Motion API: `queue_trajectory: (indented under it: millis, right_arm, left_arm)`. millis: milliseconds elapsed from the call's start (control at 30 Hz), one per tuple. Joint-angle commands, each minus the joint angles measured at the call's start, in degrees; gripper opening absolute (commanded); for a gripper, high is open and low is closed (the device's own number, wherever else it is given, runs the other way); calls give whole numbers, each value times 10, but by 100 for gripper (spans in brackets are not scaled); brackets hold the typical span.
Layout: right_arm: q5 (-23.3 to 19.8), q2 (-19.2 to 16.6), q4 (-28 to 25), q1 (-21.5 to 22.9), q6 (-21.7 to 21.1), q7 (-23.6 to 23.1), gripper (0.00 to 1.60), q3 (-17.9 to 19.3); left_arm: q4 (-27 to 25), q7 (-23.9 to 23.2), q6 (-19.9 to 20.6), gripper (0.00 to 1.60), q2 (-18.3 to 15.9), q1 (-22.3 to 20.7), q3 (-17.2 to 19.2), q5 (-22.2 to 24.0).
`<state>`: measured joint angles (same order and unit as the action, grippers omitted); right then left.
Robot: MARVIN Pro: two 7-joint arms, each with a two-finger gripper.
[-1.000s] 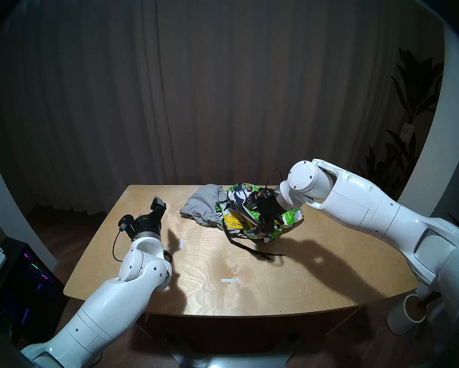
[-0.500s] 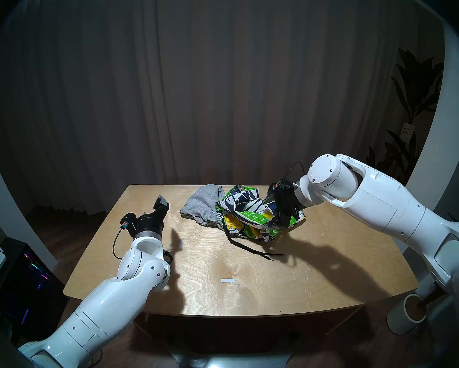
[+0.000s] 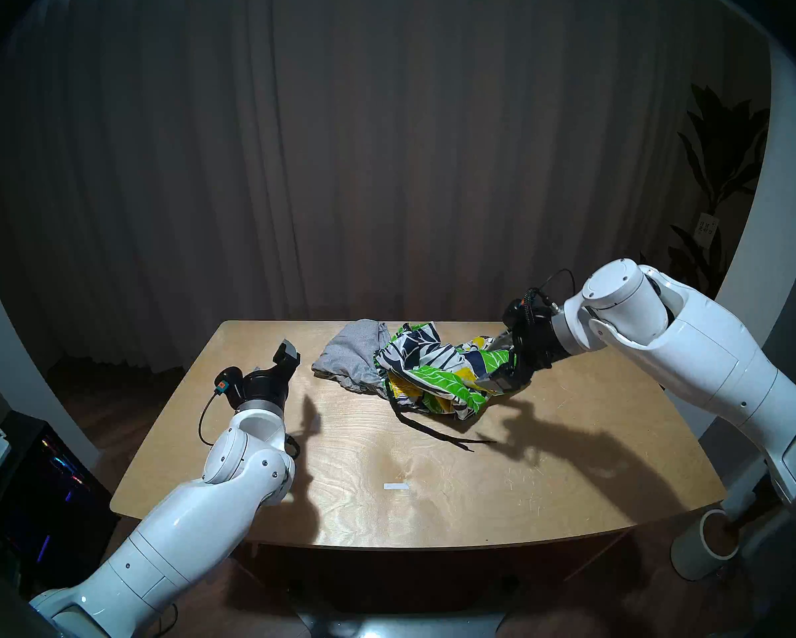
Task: Fold pants twice and stack them
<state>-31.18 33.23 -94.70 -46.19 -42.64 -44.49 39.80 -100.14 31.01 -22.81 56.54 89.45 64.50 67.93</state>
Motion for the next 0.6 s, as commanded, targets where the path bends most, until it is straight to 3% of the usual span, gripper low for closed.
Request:
queue_trajectory:
  millis: [0, 567]
  right_arm:
    - [-36, -41, 4, -68, -29, 2, 160, -13]
    - [-125, -97, 5, -156, -66, 9, 160, -55]
  left_arm:
    - [-4, -7, 4, 160, 1, -7, -5, -3]
    - [-3, -16, 30, 160, 7, -13, -31, -3]
